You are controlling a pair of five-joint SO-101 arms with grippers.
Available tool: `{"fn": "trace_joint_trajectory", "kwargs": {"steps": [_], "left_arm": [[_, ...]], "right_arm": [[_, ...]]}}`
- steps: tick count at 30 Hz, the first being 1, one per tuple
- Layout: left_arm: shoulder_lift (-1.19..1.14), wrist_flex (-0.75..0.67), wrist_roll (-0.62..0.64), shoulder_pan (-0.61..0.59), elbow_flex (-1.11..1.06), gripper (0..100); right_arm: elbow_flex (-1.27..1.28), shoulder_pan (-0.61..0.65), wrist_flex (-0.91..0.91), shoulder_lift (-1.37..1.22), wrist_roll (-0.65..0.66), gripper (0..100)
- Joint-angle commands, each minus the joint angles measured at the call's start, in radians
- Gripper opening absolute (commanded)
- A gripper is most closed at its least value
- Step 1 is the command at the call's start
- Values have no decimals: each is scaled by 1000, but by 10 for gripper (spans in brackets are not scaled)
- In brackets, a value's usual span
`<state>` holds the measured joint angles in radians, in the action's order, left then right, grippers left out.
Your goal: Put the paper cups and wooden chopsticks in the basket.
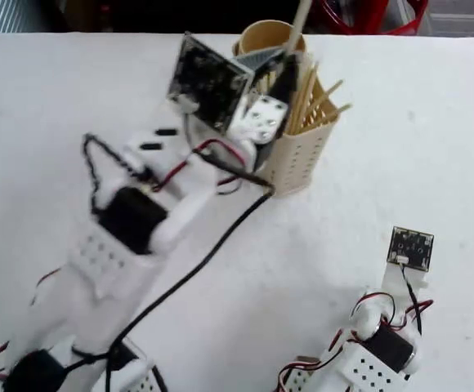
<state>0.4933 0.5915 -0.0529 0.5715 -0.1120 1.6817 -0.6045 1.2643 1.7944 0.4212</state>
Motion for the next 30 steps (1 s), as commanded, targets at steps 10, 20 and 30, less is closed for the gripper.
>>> {"fn": "trace_joint_trajectory", "kwargs": {"steps": [10,20,30], "left_arm": [[-447,-181,11,10,364,24],[-522,-17,9,-25,493,92],[-516,61,9,-88,496,90]], "right_arm": [[9,-2,5,7,9,19],[9,-2,5,7,9,19],[9,-2,5,7,9,19]]}}
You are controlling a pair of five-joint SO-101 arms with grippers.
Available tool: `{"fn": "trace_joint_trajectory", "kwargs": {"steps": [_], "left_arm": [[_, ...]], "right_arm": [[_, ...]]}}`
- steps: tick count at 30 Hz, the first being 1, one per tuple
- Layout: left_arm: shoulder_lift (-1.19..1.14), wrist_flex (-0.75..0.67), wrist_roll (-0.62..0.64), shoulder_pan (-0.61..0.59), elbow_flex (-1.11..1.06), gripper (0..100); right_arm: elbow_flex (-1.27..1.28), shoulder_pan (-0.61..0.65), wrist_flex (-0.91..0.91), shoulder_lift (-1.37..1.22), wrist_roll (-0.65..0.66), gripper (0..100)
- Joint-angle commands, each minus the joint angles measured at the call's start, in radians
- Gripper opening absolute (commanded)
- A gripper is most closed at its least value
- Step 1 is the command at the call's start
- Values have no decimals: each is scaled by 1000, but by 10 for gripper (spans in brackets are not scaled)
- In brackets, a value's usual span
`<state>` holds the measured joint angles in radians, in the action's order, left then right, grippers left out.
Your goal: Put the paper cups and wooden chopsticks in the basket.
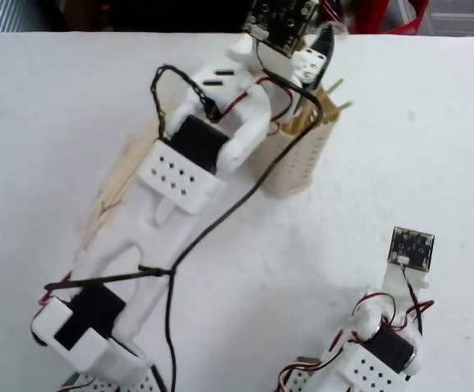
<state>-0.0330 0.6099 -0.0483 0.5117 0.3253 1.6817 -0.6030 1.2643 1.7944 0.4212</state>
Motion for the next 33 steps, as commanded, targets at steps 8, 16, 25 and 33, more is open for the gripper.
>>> {"fn": "trace_joint_trajectory", "kwargs": {"steps": [8,16,25,33], "left_arm": [[183,516,2,-280,72,27],[174,546,-311,-642,-252,28],[28,519,-620,-679,-512,135],[-213,511,-669,-641,-463,139]], "right_arm": [[9,-4,5,7,9,19],[9,-4,5,7,9,19],[9,-4,5,7,9,19],[9,-4,5,7,9,19]]}}
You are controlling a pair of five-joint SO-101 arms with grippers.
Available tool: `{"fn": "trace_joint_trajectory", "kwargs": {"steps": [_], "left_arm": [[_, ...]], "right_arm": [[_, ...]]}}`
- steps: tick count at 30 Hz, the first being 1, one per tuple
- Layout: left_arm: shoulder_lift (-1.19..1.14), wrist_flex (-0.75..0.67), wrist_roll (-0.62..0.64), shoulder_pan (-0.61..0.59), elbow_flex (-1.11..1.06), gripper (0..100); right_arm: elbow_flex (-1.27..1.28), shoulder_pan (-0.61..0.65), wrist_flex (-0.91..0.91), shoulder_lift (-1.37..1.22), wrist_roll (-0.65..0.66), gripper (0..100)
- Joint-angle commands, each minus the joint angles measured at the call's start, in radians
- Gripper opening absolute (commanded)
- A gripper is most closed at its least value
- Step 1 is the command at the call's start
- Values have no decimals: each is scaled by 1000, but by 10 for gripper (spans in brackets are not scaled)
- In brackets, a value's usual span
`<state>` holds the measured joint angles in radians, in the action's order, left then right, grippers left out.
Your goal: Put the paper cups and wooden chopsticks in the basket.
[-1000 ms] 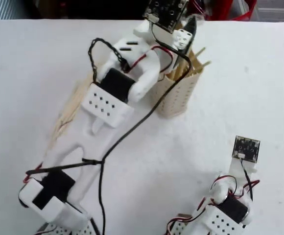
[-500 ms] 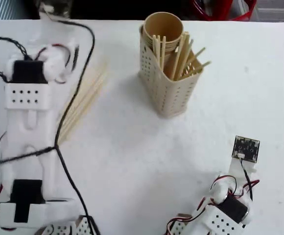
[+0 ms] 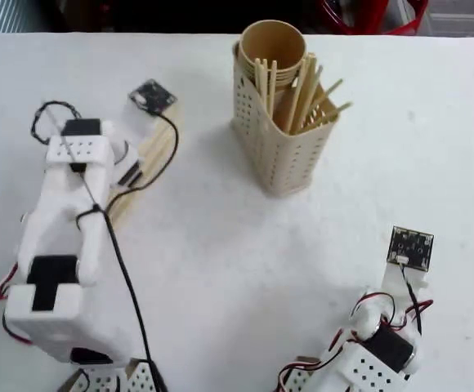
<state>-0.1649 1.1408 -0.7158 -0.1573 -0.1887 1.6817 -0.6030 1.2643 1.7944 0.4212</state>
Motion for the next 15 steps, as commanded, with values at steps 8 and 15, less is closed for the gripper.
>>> {"fn": "trace_joint_trajectory", "kwargs": {"steps": [8,15], "left_arm": [[-265,-14,49,35,193,135],[-369,21,75,53,250,135]], "right_arm": [[9,-4,5,7,9,19],[9,-4,5,7,9,19]]}}
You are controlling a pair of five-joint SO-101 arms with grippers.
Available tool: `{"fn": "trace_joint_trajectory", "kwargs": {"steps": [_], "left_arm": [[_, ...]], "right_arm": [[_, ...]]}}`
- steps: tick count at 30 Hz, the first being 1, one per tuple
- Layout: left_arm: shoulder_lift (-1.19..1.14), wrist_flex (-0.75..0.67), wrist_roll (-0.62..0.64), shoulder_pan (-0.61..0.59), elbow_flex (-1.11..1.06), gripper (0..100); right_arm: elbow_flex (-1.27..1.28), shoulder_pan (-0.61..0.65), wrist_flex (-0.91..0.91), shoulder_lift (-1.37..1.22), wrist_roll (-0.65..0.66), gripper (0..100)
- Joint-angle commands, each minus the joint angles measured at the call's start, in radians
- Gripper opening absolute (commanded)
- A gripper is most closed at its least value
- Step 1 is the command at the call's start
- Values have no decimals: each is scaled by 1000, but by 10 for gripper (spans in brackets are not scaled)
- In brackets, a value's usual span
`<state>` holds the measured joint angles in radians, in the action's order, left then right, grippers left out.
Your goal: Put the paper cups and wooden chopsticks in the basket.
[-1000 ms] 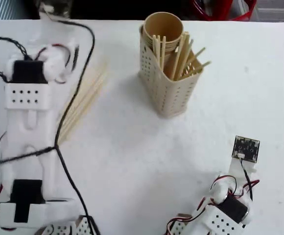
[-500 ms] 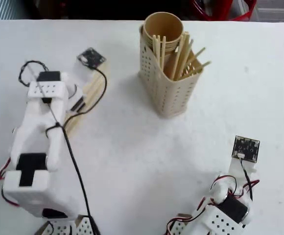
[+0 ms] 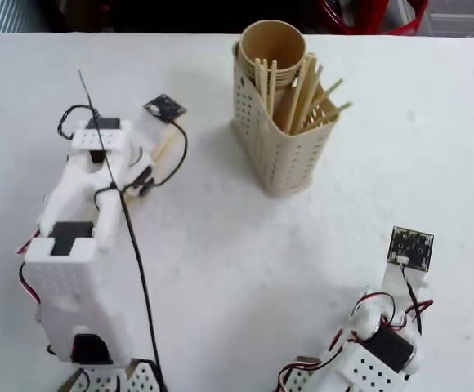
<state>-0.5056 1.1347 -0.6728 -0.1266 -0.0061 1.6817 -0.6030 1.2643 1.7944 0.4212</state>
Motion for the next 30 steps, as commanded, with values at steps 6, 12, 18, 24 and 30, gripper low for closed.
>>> {"fn": "trace_joint_trajectory", "kwargs": {"steps": [6,12,18,24,30], "left_arm": [[-77,199,86,65,173,134],[-79,233,83,101,189,55],[-79,235,86,107,207,22],[-77,276,133,59,315,22],[-76,388,140,50,468,22]], "right_arm": [[9,-4,5,7,9,19],[9,-4,5,7,9,19],[9,-4,5,7,9,19],[9,-4,5,7,9,19],[9,-4,5,7,9,19]]}}
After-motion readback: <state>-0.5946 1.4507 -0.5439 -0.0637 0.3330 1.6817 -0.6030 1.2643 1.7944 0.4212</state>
